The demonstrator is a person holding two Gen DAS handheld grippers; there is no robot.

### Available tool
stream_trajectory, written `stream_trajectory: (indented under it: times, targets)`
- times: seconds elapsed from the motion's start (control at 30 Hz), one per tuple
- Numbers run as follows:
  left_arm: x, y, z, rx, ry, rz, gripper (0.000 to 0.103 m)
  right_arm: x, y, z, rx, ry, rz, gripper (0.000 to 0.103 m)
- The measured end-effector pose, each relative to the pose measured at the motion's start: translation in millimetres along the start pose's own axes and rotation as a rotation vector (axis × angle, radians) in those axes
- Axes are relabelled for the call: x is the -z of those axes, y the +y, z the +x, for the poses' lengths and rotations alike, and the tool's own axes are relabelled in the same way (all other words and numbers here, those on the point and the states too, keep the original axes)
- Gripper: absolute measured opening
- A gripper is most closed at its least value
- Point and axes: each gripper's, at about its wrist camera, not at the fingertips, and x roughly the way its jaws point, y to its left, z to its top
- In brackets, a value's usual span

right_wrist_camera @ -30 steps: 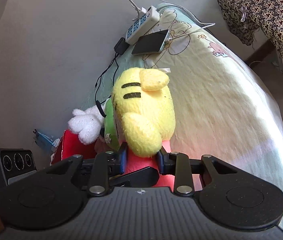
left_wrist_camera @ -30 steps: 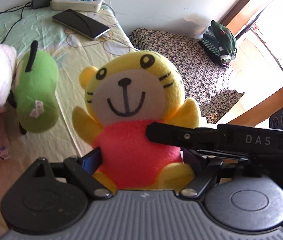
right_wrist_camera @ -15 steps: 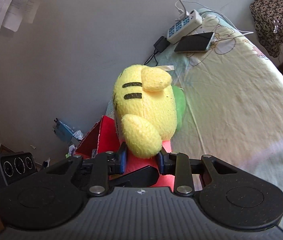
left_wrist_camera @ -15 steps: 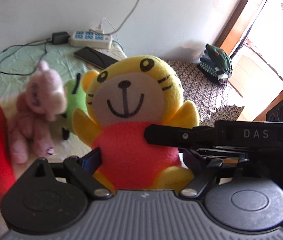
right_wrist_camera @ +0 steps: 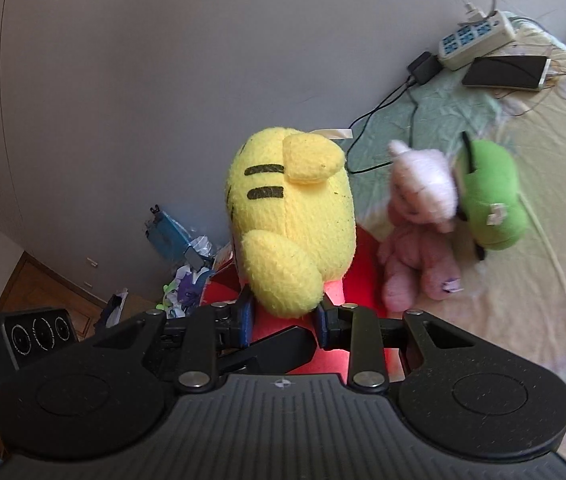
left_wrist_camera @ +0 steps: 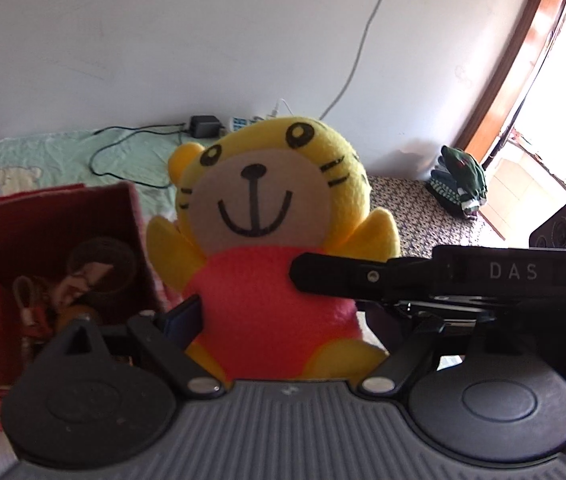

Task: Organize objects
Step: 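Carry the yellow tiger with the right gripper over the red box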

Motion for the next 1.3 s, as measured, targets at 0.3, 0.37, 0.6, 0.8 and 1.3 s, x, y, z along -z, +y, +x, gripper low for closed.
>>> stream_trajectory:
  times: [0.3,0.37,0.6,0.8,1.3]
  targets:
    - [-3.7,58.7,-24.1,-0.018,-0.018,-0.045,0.085,7.1,33.7,53.0,0.015,0.021,-0.040,0.032]
    - [-4.4,71.8,-22.8,-0.016,-0.011,-0.062,0.085,8.6,38.3,65.1,0.033,0.026,-0.050,0.032]
    - [-9.2,105.8,-18.5,0.035,-0.001,-0.129,0.085,11.0,50.8,91.2,0.094,0.016,-0.080,0.032]
    - [-12.5,126.6,-6.0,0.048,0.028,-0.153,0.084,13.3,55.6,109.6,0.181,0.018,-0.095,0.031]
    - [-1.8,153.9,17.3,0.055,0.104,-0.174,0.086,19.8,63.2,144.3,0.407,0.079,-0.114,0.033]
